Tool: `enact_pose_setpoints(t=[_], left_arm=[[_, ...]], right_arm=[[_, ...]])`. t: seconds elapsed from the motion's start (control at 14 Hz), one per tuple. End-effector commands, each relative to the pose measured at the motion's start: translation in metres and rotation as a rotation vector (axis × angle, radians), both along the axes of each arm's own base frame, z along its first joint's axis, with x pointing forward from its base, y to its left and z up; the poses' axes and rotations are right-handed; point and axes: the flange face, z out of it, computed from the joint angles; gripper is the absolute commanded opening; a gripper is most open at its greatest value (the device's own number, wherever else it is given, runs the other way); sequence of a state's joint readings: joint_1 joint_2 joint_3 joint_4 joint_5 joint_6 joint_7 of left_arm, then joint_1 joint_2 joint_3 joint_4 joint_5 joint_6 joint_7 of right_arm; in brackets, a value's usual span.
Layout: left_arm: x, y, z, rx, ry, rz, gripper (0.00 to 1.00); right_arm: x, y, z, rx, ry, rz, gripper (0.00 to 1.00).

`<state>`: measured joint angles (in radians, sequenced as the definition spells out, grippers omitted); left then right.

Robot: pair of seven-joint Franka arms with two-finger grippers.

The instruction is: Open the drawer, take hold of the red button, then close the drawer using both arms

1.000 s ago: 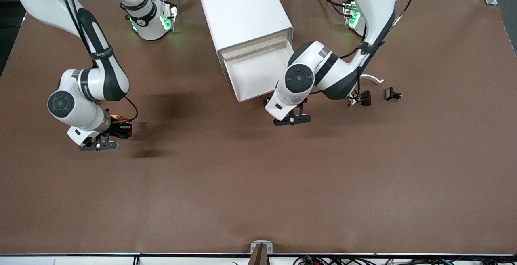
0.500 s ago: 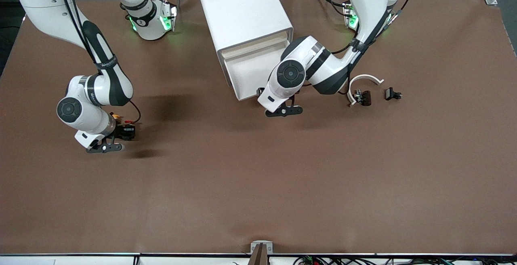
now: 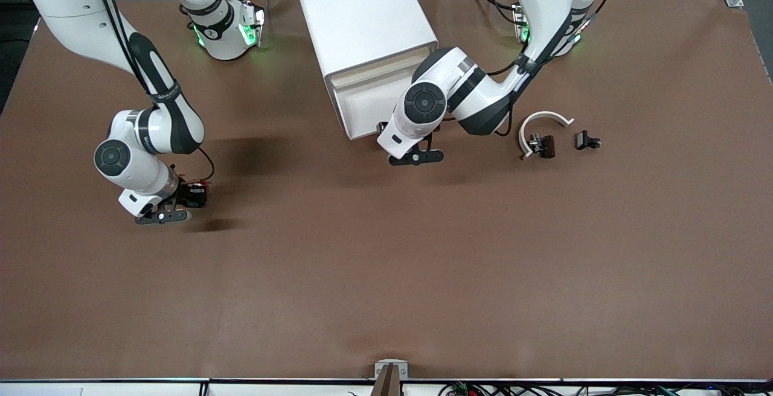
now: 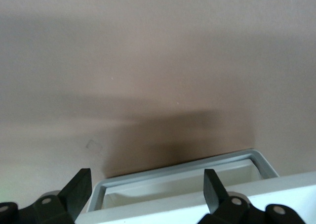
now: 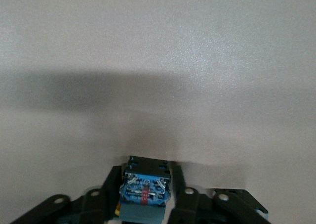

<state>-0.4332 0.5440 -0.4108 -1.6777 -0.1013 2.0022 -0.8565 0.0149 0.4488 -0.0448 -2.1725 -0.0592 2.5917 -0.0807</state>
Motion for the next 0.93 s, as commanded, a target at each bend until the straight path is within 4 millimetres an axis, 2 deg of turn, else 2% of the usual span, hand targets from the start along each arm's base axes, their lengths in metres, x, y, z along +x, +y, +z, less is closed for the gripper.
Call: enact_pose_setpoints(t=[0.0, 0.21, 0.36, 0.5, 0.57, 0.86], left_arm=[[-0.012, -0.002, -0.001, -0.007, 0.033, -0.007, 1.0], [-0.03, -0.008, -0.005, -0.006, 0.055, -0.034, 1.0], [-0.039, -0.014, -0.005, -0.009, 0.065, -0.051, 1.0], [-0.049, -0.022, -0.002, -0.017, 0.074, -0.055, 1.0], [-0.051, -0.023, -0.001, -0.025, 0.093, -0.047, 1.0], [-0.064, -0.027, 0.002, -0.015, 0.145, -0.053, 1.0]], right_arm=[[0.001, -0.002, 0.008, -0.001, -0.012, 0.012, 1.0], [0.006, 0.004, 0.032, 0.0, -0.018, 0.003, 1.0], [0.01, 0.009, 0.059, -0.005, 0.042, -0.041, 1.0], [0.011, 0.032, 0.097, -0.018, 0.076, -0.076, 1.0], [0.008, 0.035, 0.116, -0.021, 0.075, -0.084, 1.0], [-0.009, 0.029, 0.193, -0.017, 0.067, -0.097, 1.0]])
